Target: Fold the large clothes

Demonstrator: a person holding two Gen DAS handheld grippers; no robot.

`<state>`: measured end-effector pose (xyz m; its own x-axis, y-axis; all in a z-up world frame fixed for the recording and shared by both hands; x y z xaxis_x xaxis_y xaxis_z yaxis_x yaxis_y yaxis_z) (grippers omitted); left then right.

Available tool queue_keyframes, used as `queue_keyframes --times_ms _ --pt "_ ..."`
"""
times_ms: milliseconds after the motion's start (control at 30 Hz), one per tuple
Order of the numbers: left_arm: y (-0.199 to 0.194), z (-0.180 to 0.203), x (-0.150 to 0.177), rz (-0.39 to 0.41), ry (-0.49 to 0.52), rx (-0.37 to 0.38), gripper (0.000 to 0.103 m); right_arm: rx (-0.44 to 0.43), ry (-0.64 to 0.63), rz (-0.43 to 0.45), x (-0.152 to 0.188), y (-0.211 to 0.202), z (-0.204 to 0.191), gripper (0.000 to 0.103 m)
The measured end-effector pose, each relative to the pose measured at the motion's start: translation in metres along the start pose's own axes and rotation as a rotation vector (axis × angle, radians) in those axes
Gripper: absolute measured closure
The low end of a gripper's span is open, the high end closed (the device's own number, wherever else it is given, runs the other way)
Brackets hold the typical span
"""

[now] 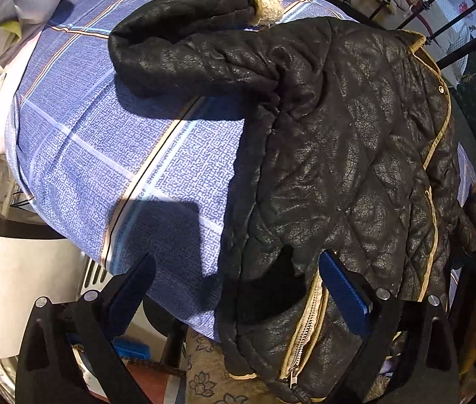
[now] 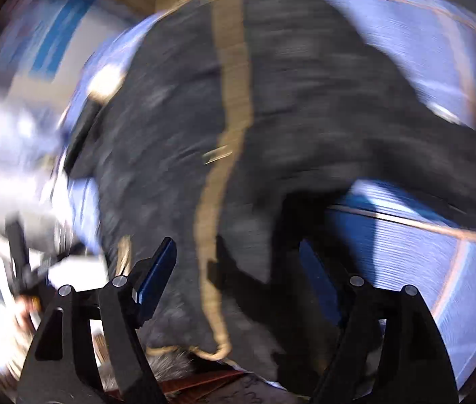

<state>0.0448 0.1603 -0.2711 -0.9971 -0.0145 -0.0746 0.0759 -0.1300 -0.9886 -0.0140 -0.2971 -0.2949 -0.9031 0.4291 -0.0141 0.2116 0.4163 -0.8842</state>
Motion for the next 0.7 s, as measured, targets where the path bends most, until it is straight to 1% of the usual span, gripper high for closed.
queue_keyframes --times_ms 33,67,100,133,200,233,300,333,400,433,467,500,533,567,633,667,700 --pt "0.000 0.003 -0.003 0.004 0.006 0.002 0.007 -0.006 0.107 0.032 -0.007 -0.008 0.029 0.027" --pt "-0.002 0.007 -0.007 0.009 0.014 0.001 0.007 -0.032 0.197 0.061 -0.010 -0.014 0.051 0.027" --pt "-0.003 0.010 -0.011 0.013 0.023 0.000 0.007 -0.055 0.254 0.078 -0.008 -0.013 0.065 0.027" --pt "-0.005 0.013 -0.014 0.018 0.034 -0.005 0.007 -0.090 0.337 0.096 -0.010 -0.014 0.083 0.027" --pt "-0.008 0.018 -0.022 0.027 0.055 -0.019 0.007 -0.135 0.437 0.115 -0.015 -0.010 0.098 0.027" --pt "-0.009 0.020 -0.025 0.032 0.064 -0.025 0.007 -0.160 0.472 0.127 -0.011 -0.003 0.098 0.027" --pt "-0.013 0.025 -0.030 0.042 0.077 -0.028 0.007 -0.235 0.553 0.170 -0.022 -0.002 0.100 0.027" --pt "-0.014 0.027 -0.031 0.044 0.081 -0.029 0.007 -0.262 0.605 0.192 -0.024 0.006 0.100 0.027" --pt "-0.015 0.030 -0.031 0.042 0.086 -0.034 0.007 -0.301 0.773 0.232 -0.028 0.019 0.114 0.027" --pt "-0.014 0.031 -0.030 0.040 0.088 -0.036 0.007 -0.313 0.883 0.252 -0.028 0.025 0.126 0.027" --pt "-0.014 0.032 -0.029 0.038 0.089 -0.041 0.007 -0.326 0.975 0.271 -0.028 0.030 0.136 0.034" --pt "-0.014 0.031 -0.027 0.036 0.089 -0.047 0.007 -0.326 1.007 0.282 -0.030 0.032 0.141 0.046" --pt "-0.013 0.030 -0.025 0.035 0.088 -0.051 0.007 -0.298 0.992 0.279 -0.032 0.028 0.143 0.075" --pt "-0.013 0.029 -0.023 0.034 0.085 -0.052 0.007 -0.222 0.912 0.265 -0.038 0.022 0.142 0.084" --pt "-0.010 0.023 -0.020 0.026 0.073 -0.058 0.007 -0.106 0.688 0.316 -0.062 -0.008 0.129 0.089" --pt "-0.009 0.019 -0.018 0.022 0.064 -0.061 0.007 -0.067 0.599 0.346 -0.073 -0.025 0.120 0.090" --pt "-0.008 0.016 -0.017 0.019 0.056 -0.063 0.007 -0.052 0.539 0.386 -0.084 -0.042 0.113 0.090"
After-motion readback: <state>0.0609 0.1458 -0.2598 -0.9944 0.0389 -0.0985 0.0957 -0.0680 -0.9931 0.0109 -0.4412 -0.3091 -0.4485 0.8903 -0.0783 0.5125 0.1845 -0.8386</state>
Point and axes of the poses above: each gripper's, at about its wrist camera, not at the fingertips, and y roughly the way its jaws point, z to its right, x to its underside, the point moved 10 cm from there along y, roughly the way its jaws point
